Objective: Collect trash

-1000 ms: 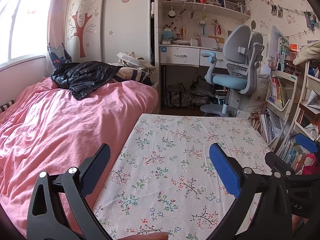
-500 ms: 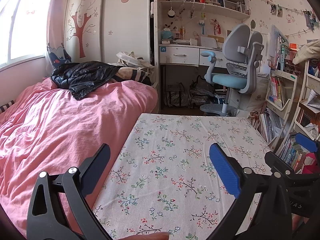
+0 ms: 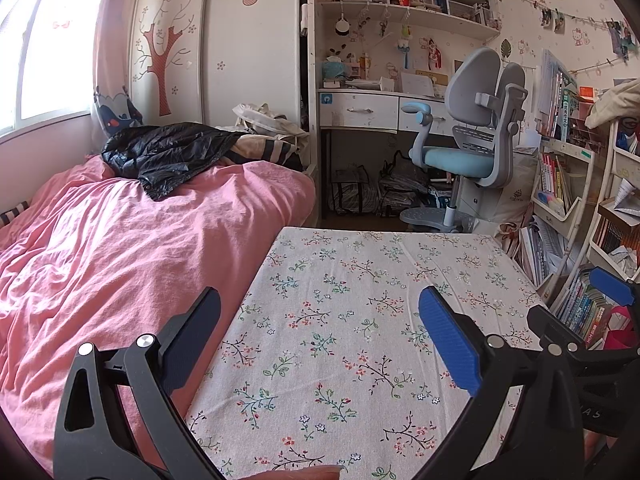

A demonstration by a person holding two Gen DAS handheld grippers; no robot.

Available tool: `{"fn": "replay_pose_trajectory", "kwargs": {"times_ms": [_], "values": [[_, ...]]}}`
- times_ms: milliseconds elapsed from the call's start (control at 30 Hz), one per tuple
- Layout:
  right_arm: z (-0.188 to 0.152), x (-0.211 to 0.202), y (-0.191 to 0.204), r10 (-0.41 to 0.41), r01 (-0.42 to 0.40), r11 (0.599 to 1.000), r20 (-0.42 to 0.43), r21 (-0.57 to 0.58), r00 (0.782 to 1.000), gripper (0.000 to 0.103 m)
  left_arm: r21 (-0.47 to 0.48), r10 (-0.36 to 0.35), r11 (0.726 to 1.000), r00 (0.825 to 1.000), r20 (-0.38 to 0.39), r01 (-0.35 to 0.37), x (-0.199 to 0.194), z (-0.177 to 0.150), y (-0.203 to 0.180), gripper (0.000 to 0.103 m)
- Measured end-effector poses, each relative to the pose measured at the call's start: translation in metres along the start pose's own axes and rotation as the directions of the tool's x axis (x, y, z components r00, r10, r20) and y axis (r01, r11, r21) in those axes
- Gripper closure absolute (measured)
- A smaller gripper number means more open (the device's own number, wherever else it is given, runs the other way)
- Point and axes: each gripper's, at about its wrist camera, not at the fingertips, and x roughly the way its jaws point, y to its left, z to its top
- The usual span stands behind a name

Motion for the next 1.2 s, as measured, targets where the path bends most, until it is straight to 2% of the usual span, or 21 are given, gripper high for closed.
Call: {"fn": "replay_pose_trajectory", "kwargs": {"times_ms": [900, 1200], "values": [[0.0, 0.0, -0.001, 0.0, 0.0, 1.0, -0.004, -0.001, 1.0, 0.008, -0.001, 0.004, 1.0, 1.0, -0.005, -0.004, 0.003, -0.007, 0.002, 0.007], [-0.009, -0.002, -0.008, 0.0, 0.0, 1.0, -0.018, 0.006, 1.0, 0.008, 0.006, 0.006, 1.0, 1.0, -0.009, -0.006, 0.004, -0.01, 0.003, 0.007]]}}
